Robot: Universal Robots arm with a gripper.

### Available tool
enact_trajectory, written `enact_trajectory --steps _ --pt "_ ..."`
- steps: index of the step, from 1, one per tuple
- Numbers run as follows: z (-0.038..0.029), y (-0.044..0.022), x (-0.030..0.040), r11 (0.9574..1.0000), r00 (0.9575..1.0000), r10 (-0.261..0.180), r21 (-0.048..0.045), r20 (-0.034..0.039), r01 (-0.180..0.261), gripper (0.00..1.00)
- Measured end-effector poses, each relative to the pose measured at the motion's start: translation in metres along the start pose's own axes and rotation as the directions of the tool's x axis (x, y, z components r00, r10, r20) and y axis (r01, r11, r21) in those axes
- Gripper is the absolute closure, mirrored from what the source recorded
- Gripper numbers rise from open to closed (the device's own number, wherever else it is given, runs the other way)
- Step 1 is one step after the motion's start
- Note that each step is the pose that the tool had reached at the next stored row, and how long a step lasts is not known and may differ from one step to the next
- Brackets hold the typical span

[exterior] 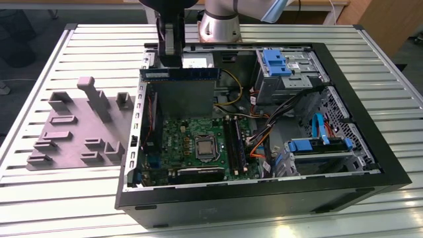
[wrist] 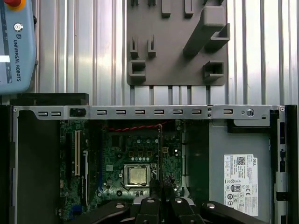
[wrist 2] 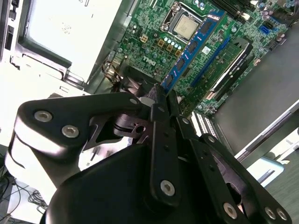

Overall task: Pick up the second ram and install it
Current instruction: 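Pick up the second ram and move it above second insertion slot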

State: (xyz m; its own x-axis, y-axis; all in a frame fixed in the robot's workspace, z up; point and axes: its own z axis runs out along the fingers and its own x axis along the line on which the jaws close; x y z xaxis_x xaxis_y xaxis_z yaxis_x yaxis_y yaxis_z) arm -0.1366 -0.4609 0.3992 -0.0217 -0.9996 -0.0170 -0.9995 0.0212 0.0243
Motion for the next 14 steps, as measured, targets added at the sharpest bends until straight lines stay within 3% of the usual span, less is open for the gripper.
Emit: enact_trajectory --steps 14 --pt "-0.0003 -0.0109 -0.0003 1.0 1.0 0.0 -0.0001 -0.0001 0.0 0.86"
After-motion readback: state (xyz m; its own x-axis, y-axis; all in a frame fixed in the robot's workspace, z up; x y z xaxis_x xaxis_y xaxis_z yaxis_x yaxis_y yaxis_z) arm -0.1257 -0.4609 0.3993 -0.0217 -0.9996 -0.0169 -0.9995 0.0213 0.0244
